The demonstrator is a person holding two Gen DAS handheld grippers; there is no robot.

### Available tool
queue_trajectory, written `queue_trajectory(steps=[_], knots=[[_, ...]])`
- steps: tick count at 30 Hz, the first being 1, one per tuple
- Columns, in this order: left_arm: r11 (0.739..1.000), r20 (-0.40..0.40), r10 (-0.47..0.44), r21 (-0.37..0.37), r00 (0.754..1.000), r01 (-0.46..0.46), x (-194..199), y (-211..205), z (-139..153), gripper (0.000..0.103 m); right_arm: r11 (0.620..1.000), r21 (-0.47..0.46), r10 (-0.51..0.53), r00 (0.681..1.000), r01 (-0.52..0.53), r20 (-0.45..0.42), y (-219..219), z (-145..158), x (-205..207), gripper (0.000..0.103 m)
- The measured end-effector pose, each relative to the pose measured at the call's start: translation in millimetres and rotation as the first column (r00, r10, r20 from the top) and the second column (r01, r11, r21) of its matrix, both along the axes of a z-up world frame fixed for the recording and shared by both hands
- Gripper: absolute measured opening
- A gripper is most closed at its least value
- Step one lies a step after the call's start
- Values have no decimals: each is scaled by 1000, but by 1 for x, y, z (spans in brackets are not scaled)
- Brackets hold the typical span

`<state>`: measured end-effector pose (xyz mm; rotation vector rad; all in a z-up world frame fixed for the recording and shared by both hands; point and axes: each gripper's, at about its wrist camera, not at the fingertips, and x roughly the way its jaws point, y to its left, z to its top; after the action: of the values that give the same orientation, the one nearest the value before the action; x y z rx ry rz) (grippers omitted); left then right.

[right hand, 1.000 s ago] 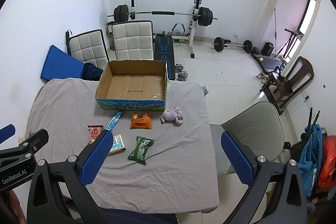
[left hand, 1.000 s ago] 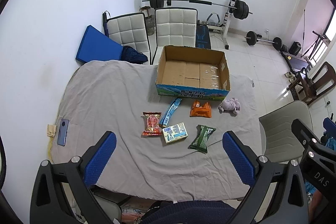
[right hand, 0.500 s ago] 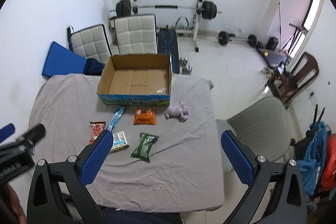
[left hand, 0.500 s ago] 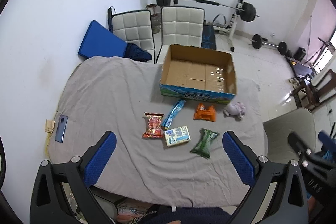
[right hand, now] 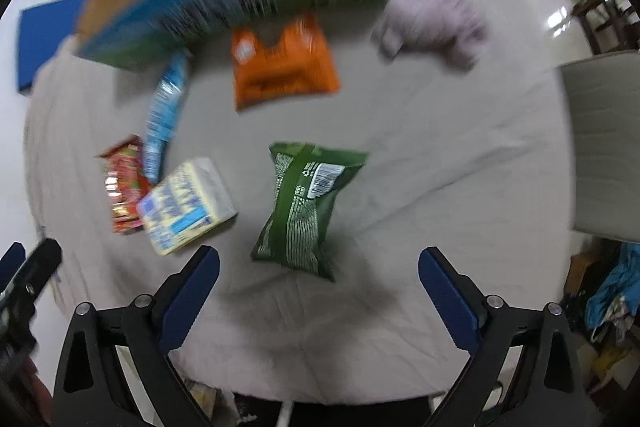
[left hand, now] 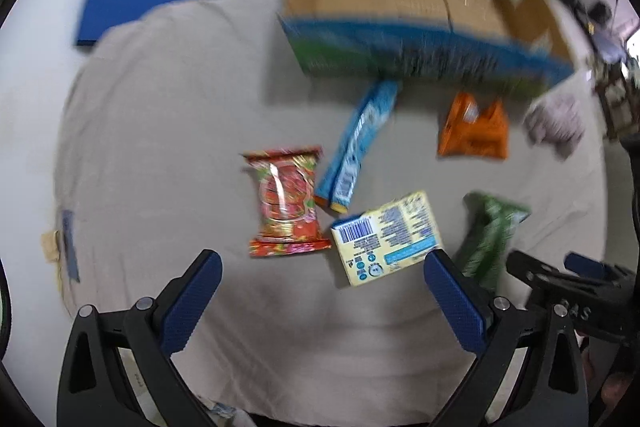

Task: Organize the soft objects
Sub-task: 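Grasp the yellow tissue pack with the left gripper while the right grasps the green bag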

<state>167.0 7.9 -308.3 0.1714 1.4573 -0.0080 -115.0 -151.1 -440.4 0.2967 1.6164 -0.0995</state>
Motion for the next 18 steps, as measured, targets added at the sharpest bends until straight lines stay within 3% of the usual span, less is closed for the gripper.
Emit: queue_trajectory(steps=[2, 6, 9, 14, 18], knots=[[999, -39, -37, 15, 999, 38, 3, -6, -24, 103, 1000, 12, -14, 999, 14, -44, 5, -34, 6, 90], [990, -90, -142, -4, 986, 142, 3, -19, -54, 103, 998, 62, -23, 994, 30, -103, 8, -73, 5, 54], [967, -125, -256, -15, 959, 256, 0, -32, -66, 103, 998, 66, 6, 994, 1, -106, 4, -75, -2, 48], [879, -196, -462, 25, 865, 476, -2, -63, -91, 103, 998, 27, 67, 989, -64, -129, -6, -72, -16, 46], [827, -272, -546, -22, 793, 562, -4, -80, -110, 103, 997, 0, 74, 988, -75, -134, -14, -73, -27, 46]])
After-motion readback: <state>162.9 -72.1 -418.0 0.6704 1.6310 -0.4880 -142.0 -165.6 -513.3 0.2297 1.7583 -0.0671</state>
